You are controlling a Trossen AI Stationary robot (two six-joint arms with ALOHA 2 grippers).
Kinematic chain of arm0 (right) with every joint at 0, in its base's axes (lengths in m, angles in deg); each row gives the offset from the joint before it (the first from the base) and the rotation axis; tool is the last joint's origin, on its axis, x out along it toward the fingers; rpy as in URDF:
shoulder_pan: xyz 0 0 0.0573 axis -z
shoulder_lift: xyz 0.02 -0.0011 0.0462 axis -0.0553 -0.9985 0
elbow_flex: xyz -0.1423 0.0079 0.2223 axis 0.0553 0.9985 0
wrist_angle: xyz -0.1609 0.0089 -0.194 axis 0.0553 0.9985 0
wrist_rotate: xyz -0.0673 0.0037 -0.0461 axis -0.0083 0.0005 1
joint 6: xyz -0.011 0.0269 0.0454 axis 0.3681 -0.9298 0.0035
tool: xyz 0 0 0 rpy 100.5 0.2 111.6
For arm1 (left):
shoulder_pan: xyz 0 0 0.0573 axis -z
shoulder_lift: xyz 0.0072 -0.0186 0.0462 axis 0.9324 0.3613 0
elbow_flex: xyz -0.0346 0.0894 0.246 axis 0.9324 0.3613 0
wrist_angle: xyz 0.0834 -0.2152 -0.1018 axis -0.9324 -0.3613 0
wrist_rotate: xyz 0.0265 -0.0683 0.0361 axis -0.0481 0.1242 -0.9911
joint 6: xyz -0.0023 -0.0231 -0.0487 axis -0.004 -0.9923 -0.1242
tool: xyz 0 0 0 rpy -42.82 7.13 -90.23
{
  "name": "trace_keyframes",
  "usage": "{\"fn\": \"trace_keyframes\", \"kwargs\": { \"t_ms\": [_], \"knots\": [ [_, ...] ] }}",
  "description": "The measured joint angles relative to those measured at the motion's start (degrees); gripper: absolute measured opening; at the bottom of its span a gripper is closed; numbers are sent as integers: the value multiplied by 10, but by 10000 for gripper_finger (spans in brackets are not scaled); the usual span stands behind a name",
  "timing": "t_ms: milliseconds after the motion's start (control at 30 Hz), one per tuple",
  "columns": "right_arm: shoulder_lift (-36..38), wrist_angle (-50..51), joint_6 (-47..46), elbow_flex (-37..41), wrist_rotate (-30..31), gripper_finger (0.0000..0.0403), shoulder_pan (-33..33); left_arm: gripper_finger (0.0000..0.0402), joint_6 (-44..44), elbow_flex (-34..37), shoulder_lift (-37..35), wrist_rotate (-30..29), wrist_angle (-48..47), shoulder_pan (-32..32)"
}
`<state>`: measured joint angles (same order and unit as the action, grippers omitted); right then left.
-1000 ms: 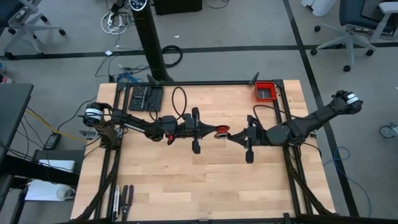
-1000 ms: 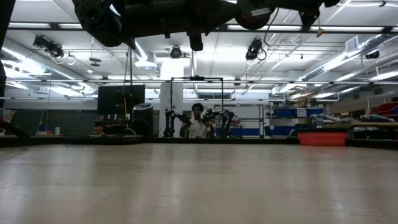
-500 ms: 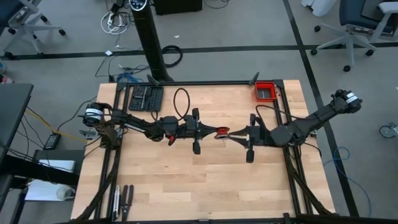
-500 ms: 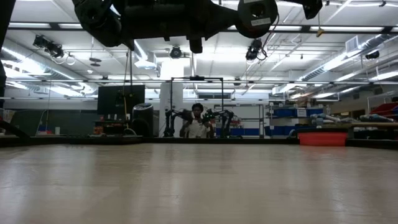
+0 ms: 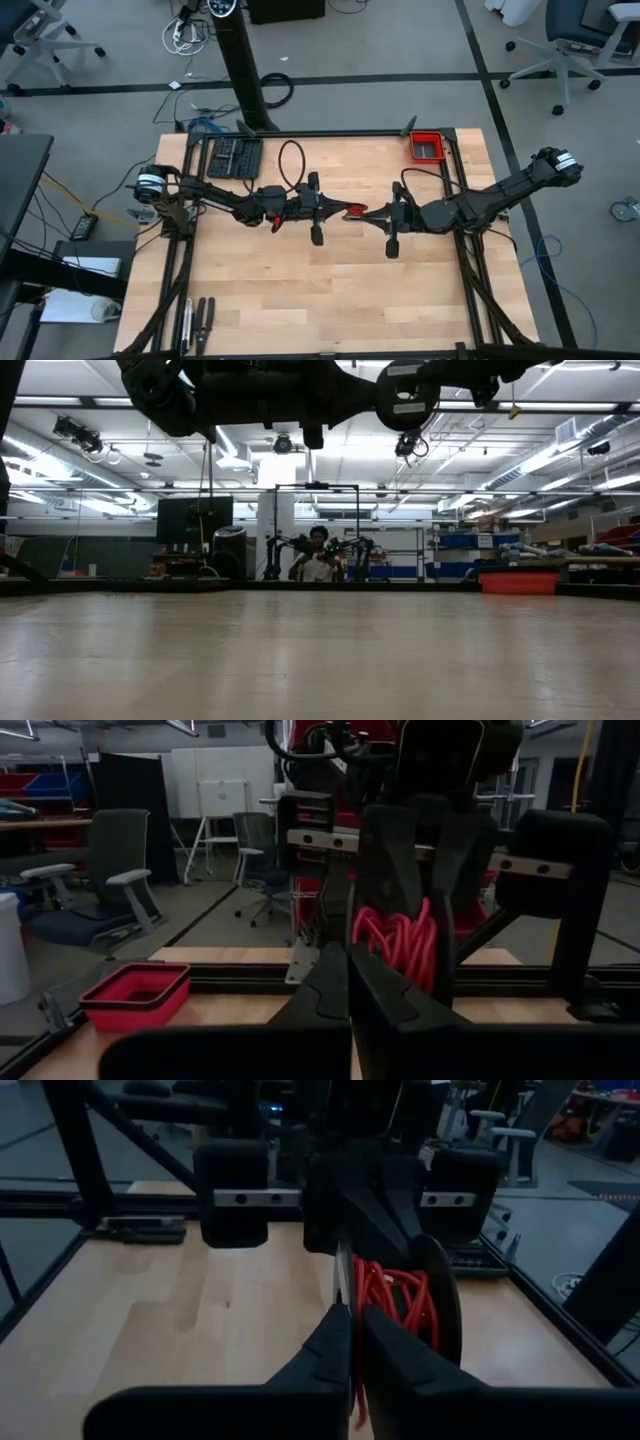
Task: Coil cords
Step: Coil the red wire on the black spool
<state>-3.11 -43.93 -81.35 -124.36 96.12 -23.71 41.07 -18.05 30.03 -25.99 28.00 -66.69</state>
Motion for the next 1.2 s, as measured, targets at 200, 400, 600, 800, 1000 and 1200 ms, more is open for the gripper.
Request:
{"fn": "trace_keyframes", "kwargs": {
  "t_ms": [200,400,600,800,1000,1200],
  "knots": [
    [2,-2,-5,0,11,5,-5,7,-2,0,-1,-21,0,1],
    [24,0,-4,0,41,3,-29,72,-8,-1,-7,-23,4,1],
    [56,-17,15,0,81,2,-64,131,-20,-1,-6,22,-37,-3],
    [44,-96,73,0,116,2,-78,137,-31,-1,-6,60,-38,-3],
    [20,-140,89,0,112,2,-75,137,-28,-1,-6,23,-38,-4],
    [-1,-177,96,0,84,2,-62,137,-14,-1,-6,3,-38,-4]
  ]
}}
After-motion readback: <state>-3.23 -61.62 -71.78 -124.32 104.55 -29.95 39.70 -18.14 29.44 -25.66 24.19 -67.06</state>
